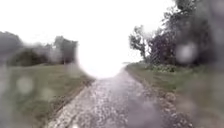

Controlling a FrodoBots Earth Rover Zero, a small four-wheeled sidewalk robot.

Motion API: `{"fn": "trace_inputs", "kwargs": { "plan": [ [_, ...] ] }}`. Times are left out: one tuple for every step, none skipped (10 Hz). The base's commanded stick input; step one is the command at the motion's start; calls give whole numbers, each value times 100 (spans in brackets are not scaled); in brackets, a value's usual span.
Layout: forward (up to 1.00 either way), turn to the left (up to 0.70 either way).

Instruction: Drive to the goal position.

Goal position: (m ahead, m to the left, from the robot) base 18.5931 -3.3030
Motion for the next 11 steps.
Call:
{"fn": "trace_inputs", "kwargs": {
  "plan": [
    [85,0],
    [85,0],
    [85,0],
    [85,0],
    [85,0],
    [85,0],
    [85,0],
    [85,0],
    [85,0],
    [85,0],
    [85,0]
  ]
}}
